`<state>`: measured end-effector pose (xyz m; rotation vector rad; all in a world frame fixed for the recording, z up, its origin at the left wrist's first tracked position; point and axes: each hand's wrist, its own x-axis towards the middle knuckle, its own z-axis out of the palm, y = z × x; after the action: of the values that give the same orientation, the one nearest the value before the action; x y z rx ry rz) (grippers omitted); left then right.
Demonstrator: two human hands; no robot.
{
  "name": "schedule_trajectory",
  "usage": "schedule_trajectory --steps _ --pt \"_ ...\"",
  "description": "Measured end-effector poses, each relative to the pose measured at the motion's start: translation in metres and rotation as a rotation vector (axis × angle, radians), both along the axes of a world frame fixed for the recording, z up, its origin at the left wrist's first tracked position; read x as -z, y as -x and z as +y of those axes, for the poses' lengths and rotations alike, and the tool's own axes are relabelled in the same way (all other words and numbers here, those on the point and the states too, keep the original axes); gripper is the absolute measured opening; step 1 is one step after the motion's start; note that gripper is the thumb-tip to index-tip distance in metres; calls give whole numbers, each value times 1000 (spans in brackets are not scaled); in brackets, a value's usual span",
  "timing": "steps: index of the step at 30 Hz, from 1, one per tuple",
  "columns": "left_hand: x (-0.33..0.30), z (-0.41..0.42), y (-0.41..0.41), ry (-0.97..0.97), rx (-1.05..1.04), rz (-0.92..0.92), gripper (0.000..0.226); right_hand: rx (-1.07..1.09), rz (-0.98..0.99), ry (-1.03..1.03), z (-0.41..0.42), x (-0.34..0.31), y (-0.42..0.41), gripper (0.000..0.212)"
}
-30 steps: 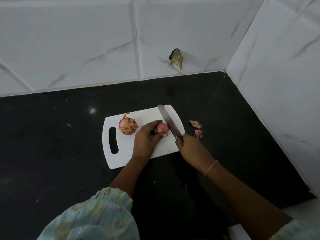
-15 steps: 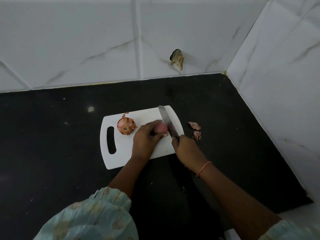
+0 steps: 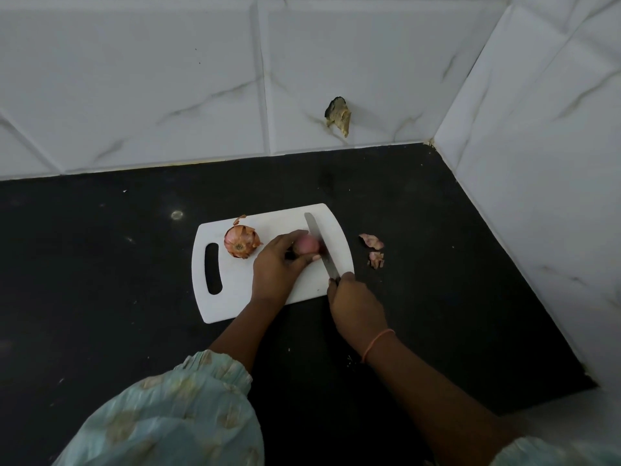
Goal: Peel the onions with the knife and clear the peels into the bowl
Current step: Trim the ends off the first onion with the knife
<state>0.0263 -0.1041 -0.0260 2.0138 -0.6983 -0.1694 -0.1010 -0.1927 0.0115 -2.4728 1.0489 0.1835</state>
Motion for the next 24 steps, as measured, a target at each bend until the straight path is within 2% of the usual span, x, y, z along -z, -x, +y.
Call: schedule_trajectory --steps 5,14,22,24 --pt "-2 0 1 18 -29 14 53 -21 27 92 0 -1 -2 34" --pt "-4 2 2 29 -8 22 50 -57 53 120 0 2 -1 30" --pt "-4 4 5 148 -7 -14 42 -133 86 202 -7 5 -3 23" --pt "-3 5 6 185 -24 3 42 -139 61 202 -11 3 -3 27"
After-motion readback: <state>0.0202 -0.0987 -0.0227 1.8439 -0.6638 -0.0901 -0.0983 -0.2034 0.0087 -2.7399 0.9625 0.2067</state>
